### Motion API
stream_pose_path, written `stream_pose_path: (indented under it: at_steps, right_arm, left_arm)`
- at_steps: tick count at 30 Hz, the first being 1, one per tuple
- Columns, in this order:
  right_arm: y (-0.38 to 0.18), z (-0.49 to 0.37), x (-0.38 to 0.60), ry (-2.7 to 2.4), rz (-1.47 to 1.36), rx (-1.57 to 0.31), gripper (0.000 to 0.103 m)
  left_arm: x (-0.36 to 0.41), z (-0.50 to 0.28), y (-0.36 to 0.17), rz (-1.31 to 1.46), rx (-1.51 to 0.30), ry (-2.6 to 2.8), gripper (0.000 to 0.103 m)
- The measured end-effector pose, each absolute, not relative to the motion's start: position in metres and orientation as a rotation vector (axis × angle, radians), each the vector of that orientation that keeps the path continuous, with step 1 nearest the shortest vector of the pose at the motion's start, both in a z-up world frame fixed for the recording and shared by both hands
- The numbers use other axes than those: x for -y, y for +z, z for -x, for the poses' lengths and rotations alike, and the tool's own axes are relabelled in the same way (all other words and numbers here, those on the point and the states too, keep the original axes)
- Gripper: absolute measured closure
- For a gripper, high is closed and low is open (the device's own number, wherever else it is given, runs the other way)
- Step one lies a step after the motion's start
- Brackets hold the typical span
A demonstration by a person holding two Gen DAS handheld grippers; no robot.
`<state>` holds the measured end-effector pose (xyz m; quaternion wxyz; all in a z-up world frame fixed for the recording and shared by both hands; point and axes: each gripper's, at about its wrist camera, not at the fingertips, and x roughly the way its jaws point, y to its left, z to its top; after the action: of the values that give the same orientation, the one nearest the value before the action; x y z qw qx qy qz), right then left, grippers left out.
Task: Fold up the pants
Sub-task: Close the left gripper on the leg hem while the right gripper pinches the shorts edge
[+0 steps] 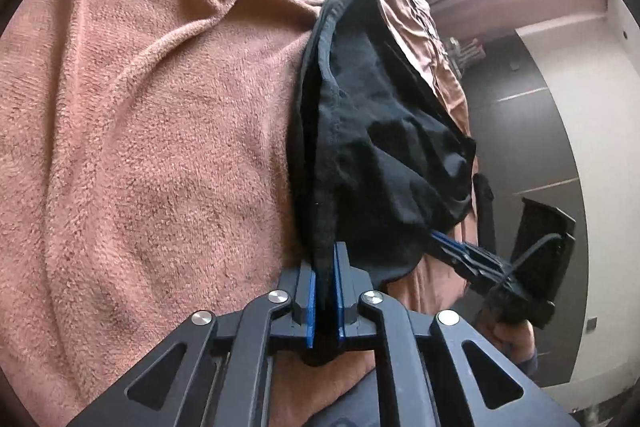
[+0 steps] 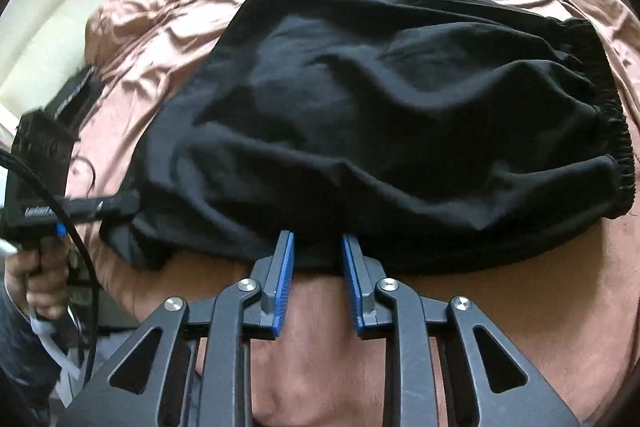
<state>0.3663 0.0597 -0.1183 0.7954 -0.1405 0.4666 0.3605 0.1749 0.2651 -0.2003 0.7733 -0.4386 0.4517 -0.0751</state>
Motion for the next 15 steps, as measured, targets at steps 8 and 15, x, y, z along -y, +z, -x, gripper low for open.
stream_pose_path:
  at_steps: [8,15]
  right_arm:
    - [-0.074,-0.371,-0.064,0.797,0.239,-0.912,0.082]
    - [-0.101,-0.398,-0.090,0.722,0.266,-0.987,0.082]
  left_arm:
    - [-0.268,-0.170,-0.193,0.980,-0.933,-0.128,0.096]
    - [-0.270,-0.166,-0.193,1.030,-0.903,-0.081,0.096]
